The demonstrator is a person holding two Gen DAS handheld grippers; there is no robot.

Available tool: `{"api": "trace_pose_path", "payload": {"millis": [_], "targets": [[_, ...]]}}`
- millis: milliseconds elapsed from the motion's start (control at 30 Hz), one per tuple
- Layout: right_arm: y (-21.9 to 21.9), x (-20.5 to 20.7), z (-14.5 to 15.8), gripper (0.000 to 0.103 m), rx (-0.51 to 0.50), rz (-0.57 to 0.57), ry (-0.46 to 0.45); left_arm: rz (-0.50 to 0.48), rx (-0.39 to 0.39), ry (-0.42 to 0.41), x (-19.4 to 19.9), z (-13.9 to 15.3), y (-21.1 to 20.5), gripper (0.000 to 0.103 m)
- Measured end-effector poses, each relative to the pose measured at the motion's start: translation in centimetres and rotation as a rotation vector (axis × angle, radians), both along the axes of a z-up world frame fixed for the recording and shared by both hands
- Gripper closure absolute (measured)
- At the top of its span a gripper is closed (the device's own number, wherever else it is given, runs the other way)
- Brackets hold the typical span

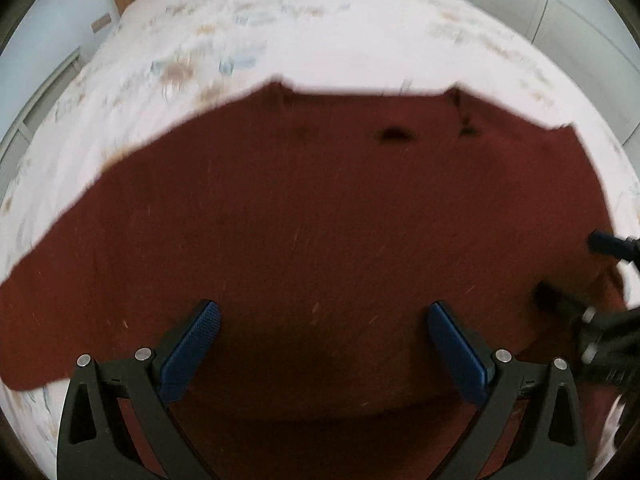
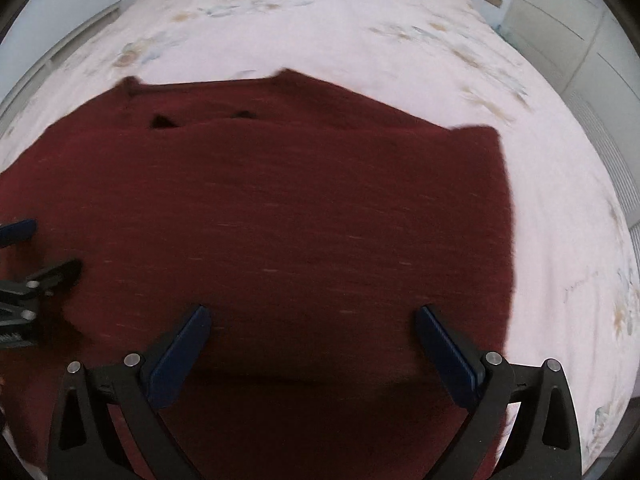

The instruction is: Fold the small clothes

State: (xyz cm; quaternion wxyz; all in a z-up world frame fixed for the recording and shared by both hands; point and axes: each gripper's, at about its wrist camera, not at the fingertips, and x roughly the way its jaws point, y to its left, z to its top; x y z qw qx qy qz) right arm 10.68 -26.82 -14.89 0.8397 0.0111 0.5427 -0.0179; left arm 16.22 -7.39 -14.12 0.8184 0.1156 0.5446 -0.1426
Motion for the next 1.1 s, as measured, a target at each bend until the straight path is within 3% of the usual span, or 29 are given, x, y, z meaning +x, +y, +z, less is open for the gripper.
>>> {"api": "trace_pose_path", "payload": {"millis": [233, 300, 433, 600, 833, 1100], "targets": [[-5.1, -1.0, -0.6, 0.001, 0.036, -0.074, -0.014, 0.029, -0.002, -0.010, -0.1, -0.5, 4.2, 0.001], [-5.4, -1.1, -0.9, 0.001, -0.001, -0.078, -0.004, 0.028, -0.002, -0.010, -0.1, -0.6, 4.4, 0.001], [-6.9, -1.3, -1.8, 0.000, 0.076, -0.125, -0.004, 0.043, 0.009, -0.022, -0.2, -0.8, 4.3, 0.001], [-7.1, -1.2, -1.7, 0.000, 0.064, -0.109, -0.016, 0.054, 0.004, -0.020, 0.0, -0.7, 4.4, 0.001], [-6.2, -2.1, 1.1, 0.000, 0.033, -0.091, -0.041, 0.077, 0.011, 0.004, 0.6, 0.4, 3.7, 0.001], [-3.9, -4.7, 5.9, 0.000, -0.013, -0.042, -0.057, 0.135, -0.102, -0.016, 0.4, 5.1, 5.7, 0.001]]}}
